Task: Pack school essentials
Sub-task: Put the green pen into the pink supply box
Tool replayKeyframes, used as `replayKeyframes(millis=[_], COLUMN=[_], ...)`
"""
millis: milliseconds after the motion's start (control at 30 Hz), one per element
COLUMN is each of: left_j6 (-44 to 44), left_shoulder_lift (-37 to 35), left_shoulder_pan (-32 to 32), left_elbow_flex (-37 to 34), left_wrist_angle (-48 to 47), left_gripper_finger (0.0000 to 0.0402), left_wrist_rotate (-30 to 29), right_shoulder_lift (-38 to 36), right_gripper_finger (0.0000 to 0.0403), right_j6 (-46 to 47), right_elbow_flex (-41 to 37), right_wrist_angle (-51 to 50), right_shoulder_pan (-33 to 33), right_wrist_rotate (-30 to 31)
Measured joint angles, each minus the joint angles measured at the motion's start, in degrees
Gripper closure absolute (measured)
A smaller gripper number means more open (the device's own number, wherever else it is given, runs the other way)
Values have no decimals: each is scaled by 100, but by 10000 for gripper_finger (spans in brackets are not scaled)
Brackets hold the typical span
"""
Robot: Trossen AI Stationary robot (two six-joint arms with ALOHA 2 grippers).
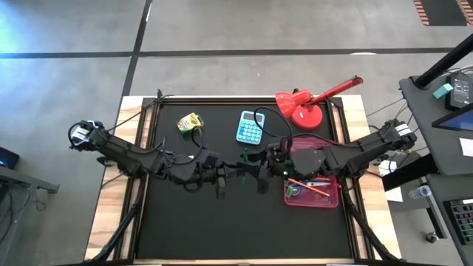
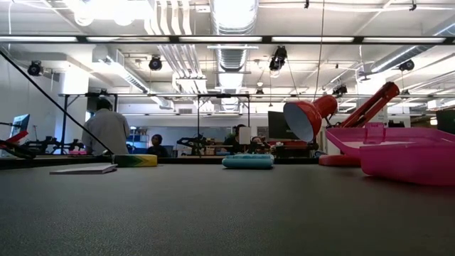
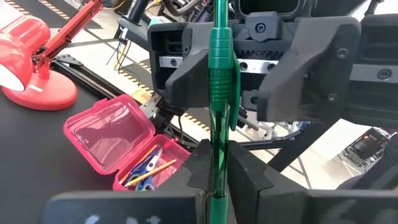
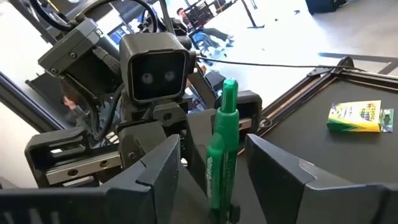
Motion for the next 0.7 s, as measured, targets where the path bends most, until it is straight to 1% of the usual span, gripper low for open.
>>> replayKeyframes(millis=[100,300,367,400,633,700], left_j6=[-1,-7,-20,-20,-5,-3], left_shoulder_lift=[1,2,0,1,0,0], left_shoulder_pan=[0,0,0,0,0,0], left_elbow_flex=[0,0,0,0,0,0], left_wrist_angle=[0,4,4,4,11,12], left_gripper_finger=[389,389,389,389,388,381], left_wrist_rotate=[0,2,-4,-2,-2,0], right_shoulder_lift=[0,0,0,2,2,2], right_gripper_finger=[261,349,369,374,374,374], right_j6=[16,8,-16,-23,-13,1], right_elbow_flex=[0,0,0,-1,-2,-2], right_wrist_angle=[0,-6,-15,-14,-25,-51], right_shoulder_pan=[-1,-1,-1,-1,-1,-1], right_wrist_rotate=[1,9,18,19,13,8])
